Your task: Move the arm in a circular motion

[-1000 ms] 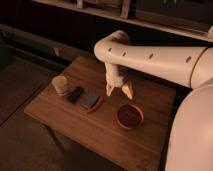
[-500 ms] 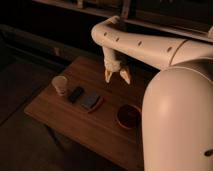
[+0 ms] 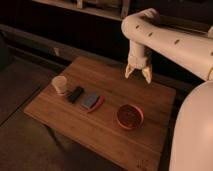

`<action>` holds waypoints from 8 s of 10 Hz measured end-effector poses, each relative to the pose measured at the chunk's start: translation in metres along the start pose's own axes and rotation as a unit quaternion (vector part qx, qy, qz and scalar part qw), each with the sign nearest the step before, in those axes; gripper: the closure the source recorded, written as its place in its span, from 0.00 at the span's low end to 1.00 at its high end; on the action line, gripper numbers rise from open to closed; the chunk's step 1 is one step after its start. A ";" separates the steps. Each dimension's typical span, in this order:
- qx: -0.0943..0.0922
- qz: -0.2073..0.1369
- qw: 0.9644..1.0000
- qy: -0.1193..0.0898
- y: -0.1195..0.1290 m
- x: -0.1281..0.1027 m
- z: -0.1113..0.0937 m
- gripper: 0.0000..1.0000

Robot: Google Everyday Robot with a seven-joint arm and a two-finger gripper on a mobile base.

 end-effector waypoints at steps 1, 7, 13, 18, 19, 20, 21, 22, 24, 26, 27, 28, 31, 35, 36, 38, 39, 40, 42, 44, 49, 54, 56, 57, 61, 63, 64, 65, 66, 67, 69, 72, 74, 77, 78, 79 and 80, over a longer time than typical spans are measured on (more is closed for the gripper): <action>0.008 0.003 1.000 0.006 -0.010 0.016 0.007 0.35; 0.034 -0.110 0.993 0.015 0.082 0.082 0.019 0.35; -0.016 -0.063 0.998 0.025 0.103 0.000 -0.002 0.35; -0.071 0.040 0.996 0.022 0.004 0.002 0.000 0.35; -0.076 0.038 0.996 0.018 -0.002 0.016 0.002 0.35; -0.076 0.021 0.997 0.011 -0.006 0.040 0.005 0.35; -0.070 -0.005 0.997 0.008 0.001 0.060 0.009 0.35; -0.057 -0.037 0.998 0.006 0.014 0.078 0.014 0.35; -0.025 -0.101 0.995 0.005 0.054 0.103 0.022 0.35; 0.001 -0.143 0.990 0.006 0.105 0.106 0.020 0.35; 0.008 -0.143 0.990 0.009 0.122 0.094 0.017 0.35; 0.012 -0.127 0.992 0.011 0.128 0.074 0.011 0.35; -0.004 -0.059 0.998 0.010 0.103 0.023 -0.006 0.35; -0.038 0.043 0.998 0.014 0.016 0.011 -0.008 0.35; -0.026 0.047 0.998 0.016 -0.009 0.028 -0.001 0.35; -0.003 0.016 1.000 0.013 -0.015 0.056 0.008 0.35; 0.012 -0.018 1.000 0.012 -0.004 0.072 0.013 0.35; 0.021 -0.044 0.999 0.010 0.011 0.080 0.015 0.35; 0.036 -0.087 0.996 0.005 0.053 0.084 0.013 0.35; 0.043 -0.108 0.993 0.002 0.099 0.070 0.005 0.35; 0.027 -0.034 0.999 0.001 0.071 0.024 -0.016 0.35; 0.021 0.017 1.000 -0.013 -0.012 0.065 -0.010 0.35; 0.033 -0.020 0.999 -0.022 -0.003 0.091 -0.002 0.35; 0.037 -0.043 0.998 -0.025 0.013 0.099 0.000 0.35; 0.033 -0.102 0.993 -0.041 0.102 0.076 -0.013 0.35; 0.031 -0.097 0.994 -0.044 0.117 0.046 -0.028 0.35; 0.030 -0.084 0.995 -0.045 0.109 0.035 -0.035 0.35; 0.026 -0.065 0.997 -0.044 0.092 0.027 -0.041 0.35; 0.022 -0.050 0.998 -0.043 0.078 0.025 -0.043 0.35; 0.017 -0.028 0.999 -0.042 0.058 0.027 -0.042 0.35; 0.008 0.016 0.999 -0.040 0.009 0.054 -0.033 0.35; 0.018 -0.001 0.999 -0.047 -0.009 0.111 -0.012 0.35; 0.033 -0.047 0.997 -0.051 0.012 0.134 -0.003 0.35; 0.046 -0.105 0.992 -0.058 0.071 0.130 -0.007 0.35; 0.048 -0.124 0.989 -0.067 0.100 0.108 -0.016 0.35; 0.045 -0.128 0.988 -0.073 0.111 0.092 -0.023 0.35; 0.039 -0.130 0.988 -0.079 0.119 0.078 -0.030 0.35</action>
